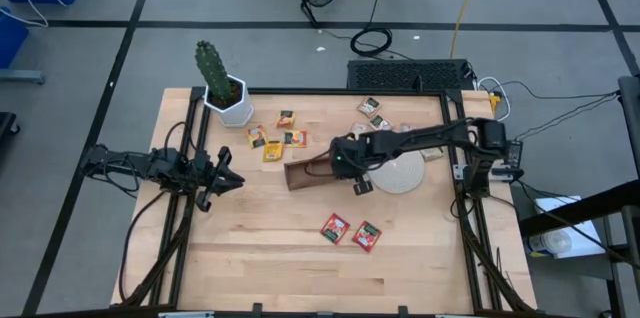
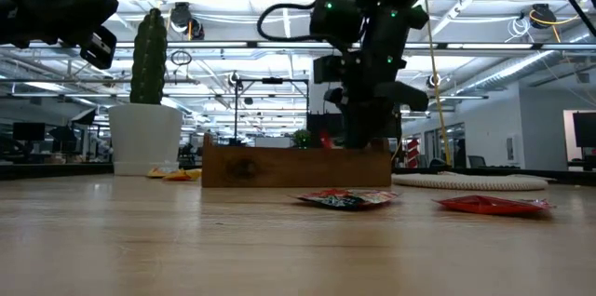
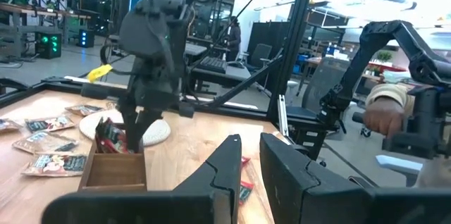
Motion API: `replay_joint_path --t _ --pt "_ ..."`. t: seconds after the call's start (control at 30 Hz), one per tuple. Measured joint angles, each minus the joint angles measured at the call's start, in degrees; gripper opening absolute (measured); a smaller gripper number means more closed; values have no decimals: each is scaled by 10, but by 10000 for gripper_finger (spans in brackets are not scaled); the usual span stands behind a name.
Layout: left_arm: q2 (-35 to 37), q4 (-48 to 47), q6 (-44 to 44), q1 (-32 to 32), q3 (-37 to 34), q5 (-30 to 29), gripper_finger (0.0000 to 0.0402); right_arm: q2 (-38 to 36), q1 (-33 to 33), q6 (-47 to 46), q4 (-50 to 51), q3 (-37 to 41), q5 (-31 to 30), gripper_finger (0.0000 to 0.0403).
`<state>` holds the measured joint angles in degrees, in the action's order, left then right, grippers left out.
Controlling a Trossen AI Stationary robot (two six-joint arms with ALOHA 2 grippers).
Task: Pick & Place Tea
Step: Put the red tea bag into the right section of the wooden organizer
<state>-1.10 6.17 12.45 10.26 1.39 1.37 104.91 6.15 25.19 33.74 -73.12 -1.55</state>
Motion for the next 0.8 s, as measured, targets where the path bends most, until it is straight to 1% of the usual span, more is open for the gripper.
replay_joint_path --t 0.17,0.27,0.5,0.6,0.8 --pt "0 0 0 0 0 0 58 0 3 0 3 0 1 0" --pt "0 0 0 0 0 0 58 0 1 -12 3 1 -9 0" --pt "0 0 0 0 0 0 58 -4 -3 -44 -53 55 -22 0" --pt "0 0 0 0 0 0 58 -4 -14 -49 -69 71 -49 0" --pt "0 0 0 0 0 0 58 -5 -48 -73 -97 74 -146 0"
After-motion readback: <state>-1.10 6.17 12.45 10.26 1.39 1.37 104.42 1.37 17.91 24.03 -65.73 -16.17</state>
